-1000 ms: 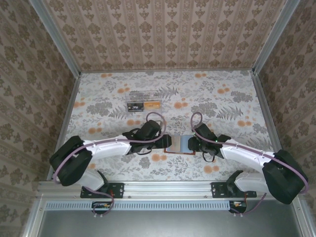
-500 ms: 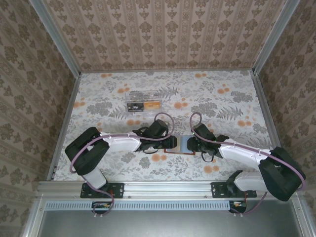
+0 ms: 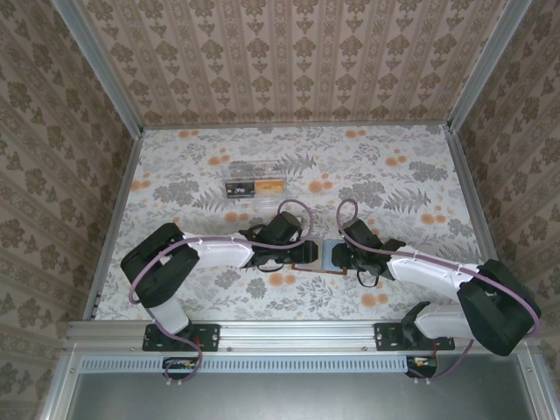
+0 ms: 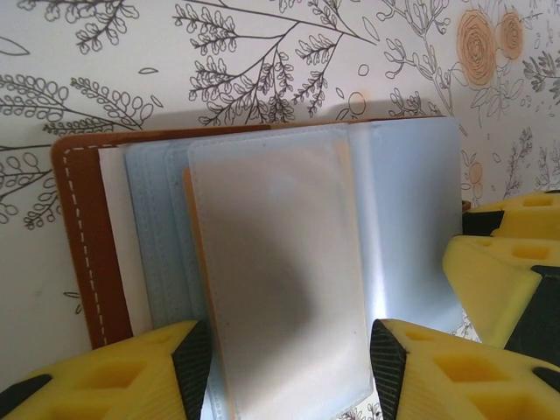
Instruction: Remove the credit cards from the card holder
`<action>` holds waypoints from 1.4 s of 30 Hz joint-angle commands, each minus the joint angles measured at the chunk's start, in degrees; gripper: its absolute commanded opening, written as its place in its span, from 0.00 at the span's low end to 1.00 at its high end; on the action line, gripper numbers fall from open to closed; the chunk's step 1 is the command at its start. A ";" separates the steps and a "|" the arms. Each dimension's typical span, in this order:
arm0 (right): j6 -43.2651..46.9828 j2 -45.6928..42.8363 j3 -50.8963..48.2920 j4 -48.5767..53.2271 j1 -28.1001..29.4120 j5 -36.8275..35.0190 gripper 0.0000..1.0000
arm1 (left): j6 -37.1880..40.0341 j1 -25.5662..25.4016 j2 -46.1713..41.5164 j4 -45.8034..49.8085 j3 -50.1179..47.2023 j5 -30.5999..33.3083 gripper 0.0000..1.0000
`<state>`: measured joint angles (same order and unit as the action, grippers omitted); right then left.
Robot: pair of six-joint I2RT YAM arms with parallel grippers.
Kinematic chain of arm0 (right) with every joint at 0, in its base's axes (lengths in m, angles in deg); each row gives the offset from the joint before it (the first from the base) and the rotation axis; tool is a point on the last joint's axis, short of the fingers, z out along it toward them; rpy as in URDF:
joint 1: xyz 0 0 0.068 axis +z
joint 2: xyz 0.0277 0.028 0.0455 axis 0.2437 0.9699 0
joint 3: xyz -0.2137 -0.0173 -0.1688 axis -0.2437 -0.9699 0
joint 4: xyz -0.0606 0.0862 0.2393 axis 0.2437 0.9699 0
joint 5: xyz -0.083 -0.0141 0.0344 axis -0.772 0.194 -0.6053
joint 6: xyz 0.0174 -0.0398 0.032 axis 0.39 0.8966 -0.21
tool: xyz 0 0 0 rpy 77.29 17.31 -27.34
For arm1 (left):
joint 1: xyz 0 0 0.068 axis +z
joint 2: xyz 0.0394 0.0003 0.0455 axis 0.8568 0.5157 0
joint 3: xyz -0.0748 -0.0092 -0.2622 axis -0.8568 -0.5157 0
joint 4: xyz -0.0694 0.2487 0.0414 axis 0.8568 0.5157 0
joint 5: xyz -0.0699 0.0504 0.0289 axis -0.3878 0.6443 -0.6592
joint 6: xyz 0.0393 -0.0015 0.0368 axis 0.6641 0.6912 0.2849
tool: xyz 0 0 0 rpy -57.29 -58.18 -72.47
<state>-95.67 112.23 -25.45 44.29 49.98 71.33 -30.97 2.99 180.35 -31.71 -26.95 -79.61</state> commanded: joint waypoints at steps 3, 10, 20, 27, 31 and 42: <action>-1.26 0.56 -0.93 -0.64 -0.15 1.55 0.35 | -0.57 -0.79 1.01 -2.68 0.68 -3.04 0.57; -1.43 0.84 -1.35 -0.97 -0.19 1.66 0.35 | -0.20 -1.16 0.09 -7.21 0.23 -5.93 0.67; -2.74 -0.55 -1.96 0.20 -0.26 -0.22 0.35 | 0.69 -2.31 2.15 -9.29 3.27 -8.71 0.76; -5.57 -10.23 -4.04 5.46 -1.71 -5.44 0.35 | 1.17 -3.71 4.76 -8.66 7.19 -9.86 0.75; -6.73 -17.74 -5.88 9.23 -3.49 -7.81 0.38 | 0.87 -4.65 6.88 -8.92 9.16 -10.61 0.74; -5.02 -21.65 -6.77 10.02 -5.03 -5.54 0.41 | 1.69 -2.92 1.16 -6.98 5.74 -8.11 0.74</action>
<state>-101.22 90.00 -32.67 53.14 45.22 65.27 -30.73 -1.23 186.12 -39.86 -19.45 -88.88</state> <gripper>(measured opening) 0.407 0.742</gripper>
